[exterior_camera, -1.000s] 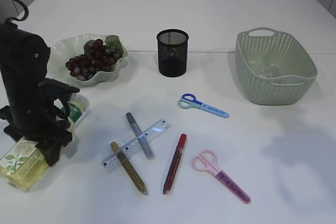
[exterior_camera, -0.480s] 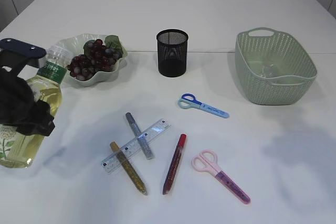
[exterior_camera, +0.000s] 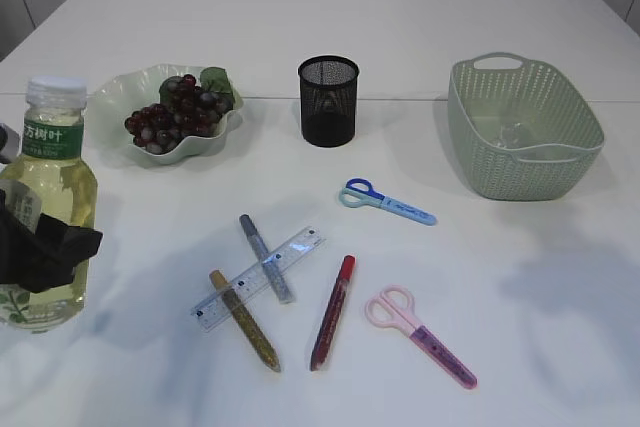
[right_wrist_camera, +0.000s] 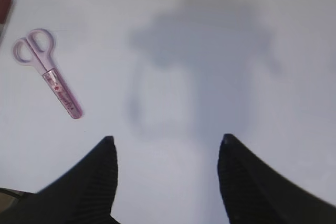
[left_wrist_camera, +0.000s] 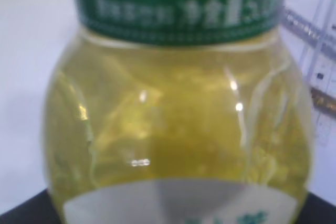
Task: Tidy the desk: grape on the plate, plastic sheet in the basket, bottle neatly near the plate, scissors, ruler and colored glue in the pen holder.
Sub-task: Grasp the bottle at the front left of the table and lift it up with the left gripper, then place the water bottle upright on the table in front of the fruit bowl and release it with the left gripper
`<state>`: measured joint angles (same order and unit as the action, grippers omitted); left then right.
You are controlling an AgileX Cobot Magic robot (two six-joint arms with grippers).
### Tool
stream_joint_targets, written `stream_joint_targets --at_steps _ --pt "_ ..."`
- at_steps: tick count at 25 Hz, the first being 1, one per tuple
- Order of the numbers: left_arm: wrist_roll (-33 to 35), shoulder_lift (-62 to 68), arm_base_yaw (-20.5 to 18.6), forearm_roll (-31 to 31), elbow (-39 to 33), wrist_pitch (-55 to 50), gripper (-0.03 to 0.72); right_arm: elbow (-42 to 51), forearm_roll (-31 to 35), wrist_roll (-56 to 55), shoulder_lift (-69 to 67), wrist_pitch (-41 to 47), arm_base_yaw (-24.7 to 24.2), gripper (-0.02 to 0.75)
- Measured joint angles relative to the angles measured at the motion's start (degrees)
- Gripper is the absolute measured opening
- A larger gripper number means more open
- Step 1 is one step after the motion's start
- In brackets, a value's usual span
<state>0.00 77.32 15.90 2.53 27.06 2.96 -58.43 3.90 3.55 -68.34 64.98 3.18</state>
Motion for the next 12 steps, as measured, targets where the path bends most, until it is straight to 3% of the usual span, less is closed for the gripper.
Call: stream_joint_targets --at_steps 7,12 --pt "-1.0 2.2 0.0 -0.7 -7.6 33.1 0.459 0.0 0.0 0.0 0.0 0.0 0.0 0.476" --pt "-1.3 6.4 0.0 -1.0 -8.0 45.6 0.459 0.0 0.0 0.0 0.0 0.0 0.0 0.476"
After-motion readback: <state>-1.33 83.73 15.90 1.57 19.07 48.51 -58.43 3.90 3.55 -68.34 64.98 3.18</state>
